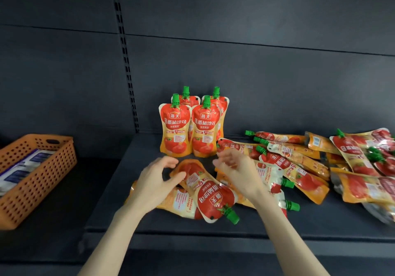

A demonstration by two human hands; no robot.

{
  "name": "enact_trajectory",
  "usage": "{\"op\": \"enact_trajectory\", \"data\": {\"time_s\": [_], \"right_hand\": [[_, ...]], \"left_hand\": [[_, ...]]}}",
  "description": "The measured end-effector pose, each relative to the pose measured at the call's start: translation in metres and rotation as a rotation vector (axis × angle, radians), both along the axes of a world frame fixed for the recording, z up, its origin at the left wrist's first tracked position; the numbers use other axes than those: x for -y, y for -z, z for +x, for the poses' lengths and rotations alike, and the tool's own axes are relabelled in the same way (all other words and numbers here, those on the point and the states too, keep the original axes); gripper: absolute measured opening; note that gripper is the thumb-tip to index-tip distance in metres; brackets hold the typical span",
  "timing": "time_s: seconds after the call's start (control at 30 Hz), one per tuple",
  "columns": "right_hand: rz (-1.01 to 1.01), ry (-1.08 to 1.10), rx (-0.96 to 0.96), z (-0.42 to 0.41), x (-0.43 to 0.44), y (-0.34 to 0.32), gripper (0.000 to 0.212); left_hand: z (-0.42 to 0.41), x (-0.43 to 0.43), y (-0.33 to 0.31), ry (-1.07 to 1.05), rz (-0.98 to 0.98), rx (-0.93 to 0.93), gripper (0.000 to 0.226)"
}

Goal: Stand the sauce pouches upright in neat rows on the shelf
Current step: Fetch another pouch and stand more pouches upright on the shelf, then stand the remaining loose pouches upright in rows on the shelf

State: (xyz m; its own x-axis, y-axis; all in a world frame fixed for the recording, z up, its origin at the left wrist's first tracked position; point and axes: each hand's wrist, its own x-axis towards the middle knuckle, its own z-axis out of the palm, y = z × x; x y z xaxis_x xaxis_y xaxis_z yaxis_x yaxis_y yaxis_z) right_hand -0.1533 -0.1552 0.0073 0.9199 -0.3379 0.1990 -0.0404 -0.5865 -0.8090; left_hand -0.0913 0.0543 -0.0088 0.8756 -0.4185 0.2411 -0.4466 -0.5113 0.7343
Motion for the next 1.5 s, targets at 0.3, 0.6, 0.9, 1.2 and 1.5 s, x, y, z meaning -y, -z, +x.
{"op": "enact_trajectory", "data": {"time_s": [0.3,0.6,0.9,1.2,1.5], "right_hand": [[-0.167,-0.028,-0.257,-0.063,-0.026,0.024,0.069],[0.154,0.045,0.096,-0.070,-0.026,0.005,0.051],[0.171,0.044,0.296,-0.024,-0.016,-0.041,0.037],[0.136,-0.090,0.275,0.021,-0.031,-0.055,0.043],[0.185,-0.051,0.280,0.029,-0.043,-0.024,0.039]], "left_hand": [[-0.032,-0.019,0.012,0.034,0.739,0.114,0.123],[-0.047,-0.032,0.012,-0.059,0.697,0.194,0.112],[-0.033,-0.068,0.014,-0.061,0.297,0.156,0.064],[-0.003,-0.024,-0.025,0.083,-0.391,-0.303,0.034],[0.027,-0.008,-0.008,0.301,-0.458,-0.500,0.090]]}}
